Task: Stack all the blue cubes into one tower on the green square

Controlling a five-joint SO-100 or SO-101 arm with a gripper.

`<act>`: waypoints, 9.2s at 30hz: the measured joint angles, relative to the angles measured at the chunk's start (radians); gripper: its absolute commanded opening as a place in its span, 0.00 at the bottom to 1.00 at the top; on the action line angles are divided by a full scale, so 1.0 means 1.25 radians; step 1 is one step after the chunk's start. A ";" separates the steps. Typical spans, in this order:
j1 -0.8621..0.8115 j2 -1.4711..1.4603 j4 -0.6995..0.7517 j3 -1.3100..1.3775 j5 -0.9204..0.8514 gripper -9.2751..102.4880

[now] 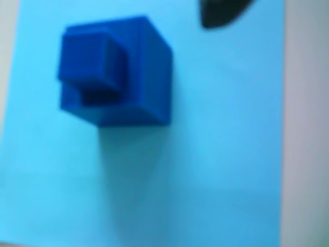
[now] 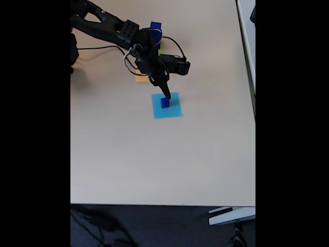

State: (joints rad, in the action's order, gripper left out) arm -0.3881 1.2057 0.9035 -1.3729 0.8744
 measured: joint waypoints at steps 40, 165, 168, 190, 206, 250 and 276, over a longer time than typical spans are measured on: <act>-0.011 -0.098 0.000 0.086 -0.002 0.23; -0.032 -0.136 0.023 0.144 0.010 0.10; -0.032 -0.136 0.023 0.144 0.010 0.09; 0.158 -0.022 0.217 0.059 0.283 0.10; 0.249 0.031 0.063 -0.183 0.406 0.10; 0.236 0.042 0.130 0.009 0.265 0.30; 0.020 -0.009 0.066 0.002 0.115 0.34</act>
State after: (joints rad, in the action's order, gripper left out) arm -0.3636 1.1950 0.9863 -1.3698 1.0186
